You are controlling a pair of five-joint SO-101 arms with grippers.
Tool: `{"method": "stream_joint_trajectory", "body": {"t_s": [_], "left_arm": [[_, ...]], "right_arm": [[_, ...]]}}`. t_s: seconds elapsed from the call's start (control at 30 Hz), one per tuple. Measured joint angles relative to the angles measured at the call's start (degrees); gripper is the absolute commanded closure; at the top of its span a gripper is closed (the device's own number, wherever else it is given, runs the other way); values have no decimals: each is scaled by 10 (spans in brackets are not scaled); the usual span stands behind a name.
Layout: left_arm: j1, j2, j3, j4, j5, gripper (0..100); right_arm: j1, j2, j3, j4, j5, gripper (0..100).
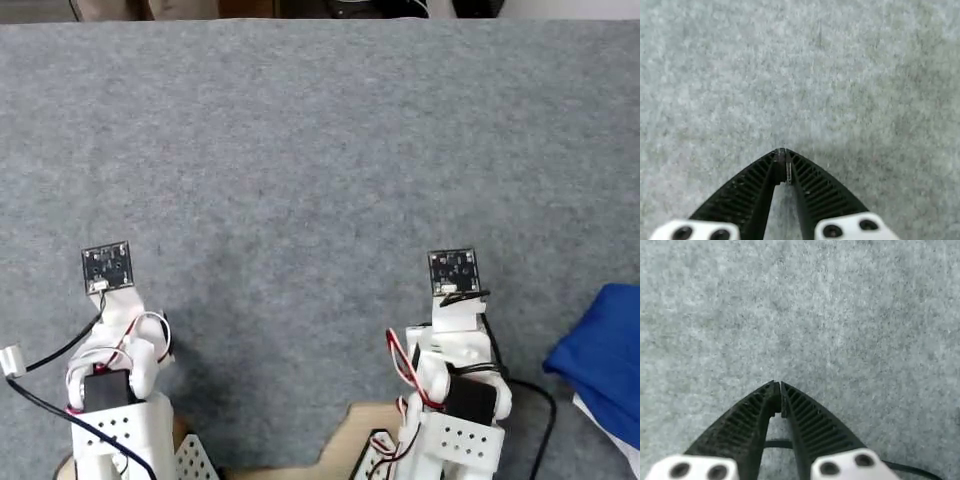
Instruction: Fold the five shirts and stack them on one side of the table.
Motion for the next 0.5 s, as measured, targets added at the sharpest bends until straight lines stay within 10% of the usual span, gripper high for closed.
{"method": "stream_joint_trajectory", "body": {"t_s": [0.5], "left_arm": [[0, -40, 0, 73, 0, 980]], "right_arm": [[0, 0, 0, 0, 0, 993]]}}
